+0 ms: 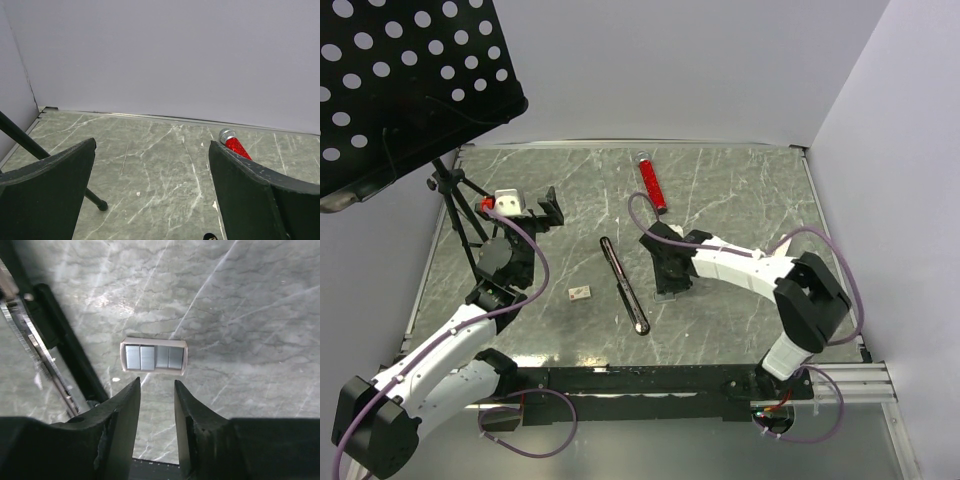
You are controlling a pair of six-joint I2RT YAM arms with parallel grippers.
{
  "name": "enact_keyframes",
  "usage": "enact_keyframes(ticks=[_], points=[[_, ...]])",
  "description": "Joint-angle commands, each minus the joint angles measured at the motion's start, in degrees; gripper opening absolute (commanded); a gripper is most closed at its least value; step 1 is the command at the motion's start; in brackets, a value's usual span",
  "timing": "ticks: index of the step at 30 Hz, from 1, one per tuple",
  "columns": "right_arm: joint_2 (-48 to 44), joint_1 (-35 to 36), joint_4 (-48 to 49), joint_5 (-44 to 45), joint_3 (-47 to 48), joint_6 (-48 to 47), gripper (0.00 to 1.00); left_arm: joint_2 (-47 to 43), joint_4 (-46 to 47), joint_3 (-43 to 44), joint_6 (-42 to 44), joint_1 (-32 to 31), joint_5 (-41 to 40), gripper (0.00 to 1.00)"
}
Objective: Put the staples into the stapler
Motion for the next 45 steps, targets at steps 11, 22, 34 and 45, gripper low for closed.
enact_keyframes(ticks=[11, 22, 34, 45], points=[[5.6, -0.1, 2.8, -2.1, 3.3, 0.0, 0.37, -0.9, 3.0, -0.3, -0.1, -0.2, -0.2, 1.0], [8.0, -0.1, 2.1, -1.6, 3.6, -0.5, 0.33, -0.8, 3.0, -0.3, 0.4, -0.3, -0.3, 0.99], [10.6, -0.1, 1.7, -0.9, 3.4, -1.3, 0.27, -0.6, 3.0, -0.3, 0.4, -0.3, -0.2, 0.99], [10.5, -0.1, 1.7, -2.2, 3.9, -1.4, 0.21, -0.7, 2.9, -0.3, 0.4, -0.3, 0.0, 0.99]])
